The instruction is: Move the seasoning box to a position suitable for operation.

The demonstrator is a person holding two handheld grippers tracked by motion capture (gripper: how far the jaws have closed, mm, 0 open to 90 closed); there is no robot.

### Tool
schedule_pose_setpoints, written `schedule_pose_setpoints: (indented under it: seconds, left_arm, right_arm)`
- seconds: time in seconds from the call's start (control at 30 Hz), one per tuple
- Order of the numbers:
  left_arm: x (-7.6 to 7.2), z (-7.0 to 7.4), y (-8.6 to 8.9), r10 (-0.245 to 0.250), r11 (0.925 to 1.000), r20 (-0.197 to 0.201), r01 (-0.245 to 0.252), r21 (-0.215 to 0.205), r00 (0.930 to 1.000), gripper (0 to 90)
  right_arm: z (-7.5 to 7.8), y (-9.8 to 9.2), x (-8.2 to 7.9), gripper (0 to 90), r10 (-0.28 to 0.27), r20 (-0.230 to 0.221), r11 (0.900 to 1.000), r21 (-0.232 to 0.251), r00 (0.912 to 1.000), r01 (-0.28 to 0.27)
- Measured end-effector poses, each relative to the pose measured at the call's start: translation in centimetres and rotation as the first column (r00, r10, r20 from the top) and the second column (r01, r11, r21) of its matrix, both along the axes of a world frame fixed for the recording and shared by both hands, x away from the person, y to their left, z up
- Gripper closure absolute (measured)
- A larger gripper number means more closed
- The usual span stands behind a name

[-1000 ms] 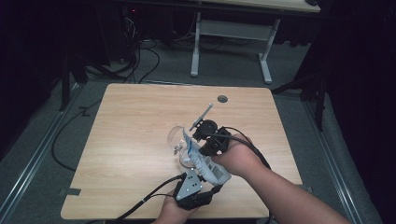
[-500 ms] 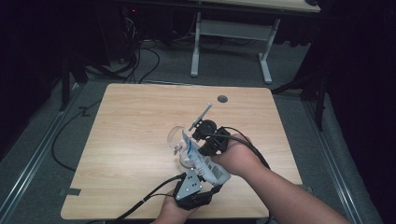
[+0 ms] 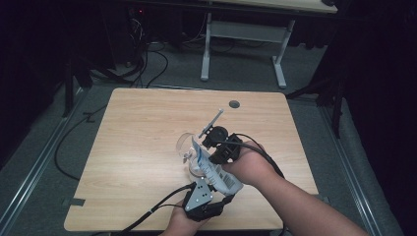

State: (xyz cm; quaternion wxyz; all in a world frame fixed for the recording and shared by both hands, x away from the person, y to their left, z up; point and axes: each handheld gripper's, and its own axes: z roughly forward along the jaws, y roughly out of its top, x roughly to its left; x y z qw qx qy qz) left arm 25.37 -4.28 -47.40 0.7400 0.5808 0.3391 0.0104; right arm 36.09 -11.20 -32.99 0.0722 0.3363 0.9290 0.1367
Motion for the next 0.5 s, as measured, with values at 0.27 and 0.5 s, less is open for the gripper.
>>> schedule_pose_setpoints:
  seconds: [0.27, 0.5]
  left_arm:
    - [0.02, 0.07, 0.05, 0.003, 1.0, 0.005, -0.003, -0.005, 1.0, 58.0]
    - [0.02, 0.12, 0.08, 0.006, 0.9999, 0.004, -0.006, -0.009, 1.0, 58.0]
  right_arm:
    - [0.15, 0.01, -0.03, 90.0, 0.001, 0.004, 1.0, 0.0, 1.0, -0.001]
    - [0.2, 0.17, -0.09, 90.0, 0.003, 0.007, 1.0, 0.004, 1.0, -0.003]
